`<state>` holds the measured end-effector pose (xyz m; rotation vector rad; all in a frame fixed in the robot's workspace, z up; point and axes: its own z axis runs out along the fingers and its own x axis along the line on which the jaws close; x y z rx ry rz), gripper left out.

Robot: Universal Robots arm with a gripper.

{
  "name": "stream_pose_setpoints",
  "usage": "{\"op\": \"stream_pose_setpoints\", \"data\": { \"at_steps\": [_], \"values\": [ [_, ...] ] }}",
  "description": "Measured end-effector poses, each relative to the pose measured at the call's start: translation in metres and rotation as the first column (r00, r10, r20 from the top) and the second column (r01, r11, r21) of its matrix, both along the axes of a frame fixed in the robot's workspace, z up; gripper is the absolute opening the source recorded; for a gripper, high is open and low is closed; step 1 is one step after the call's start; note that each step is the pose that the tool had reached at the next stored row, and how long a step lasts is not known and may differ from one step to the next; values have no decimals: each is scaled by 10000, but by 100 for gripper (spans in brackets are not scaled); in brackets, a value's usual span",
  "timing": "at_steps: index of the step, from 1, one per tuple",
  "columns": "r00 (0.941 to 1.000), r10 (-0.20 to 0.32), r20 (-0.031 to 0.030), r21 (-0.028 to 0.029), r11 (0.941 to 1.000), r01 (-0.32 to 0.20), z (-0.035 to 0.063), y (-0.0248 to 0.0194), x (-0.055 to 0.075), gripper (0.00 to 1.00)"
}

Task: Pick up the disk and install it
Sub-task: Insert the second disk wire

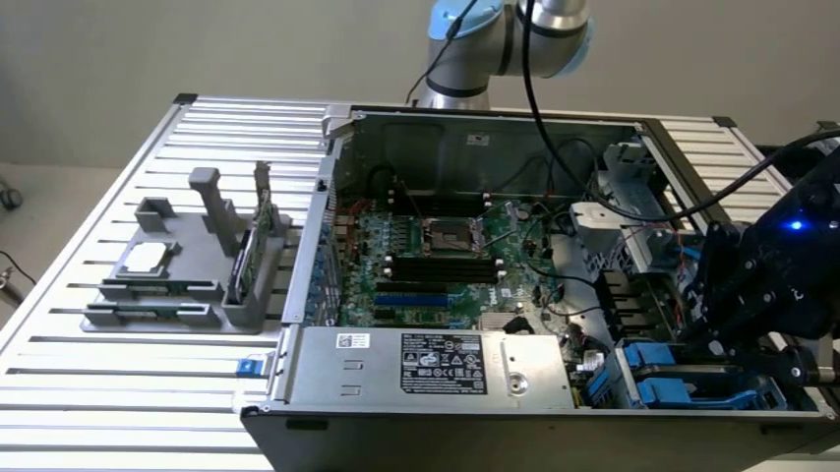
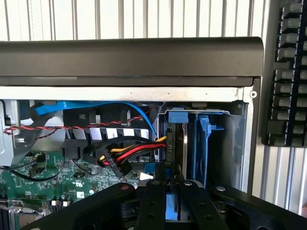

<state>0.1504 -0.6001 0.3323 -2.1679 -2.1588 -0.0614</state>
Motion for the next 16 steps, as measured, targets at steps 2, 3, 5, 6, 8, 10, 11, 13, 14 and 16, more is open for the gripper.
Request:
{"op": "stream_pose_setpoints", "data": {
  "at_steps": [2, 3, 5, 6, 8, 10, 11, 13, 14, 16],
  "values": [
    [10000, 0, 1, 40, 10000, 0, -8, -5, 0, 17],
    [10000, 0, 1, 51, 10000, 0, -9, -6, 0, 17],
    [10000, 1, 1, 70, 10000, -1, -13, -5, 0, 18],
    [10000, 0, 0, 78, 10000, 0, -7, -6, 0, 25],
    [10000, 0, -2, 56, 10000, 1, 63, -6, 0, 25],
    [10000, 0, -2, 57, 10000, 0, 142, -6, 0, 25],
    [10000, 2, -2, 58, 10000, -2, 181, -6, -1, 25],
    [10000, 1, -2, 56, 10000, -1, 254, -7, -12, 25],
    [10000, 3, -2, 57, 10000, -3, 281, -7, -29, 25],
    [10000, 6, -2, 71, 10000, -6, 302, -7, -102, 25]
  ]
}}
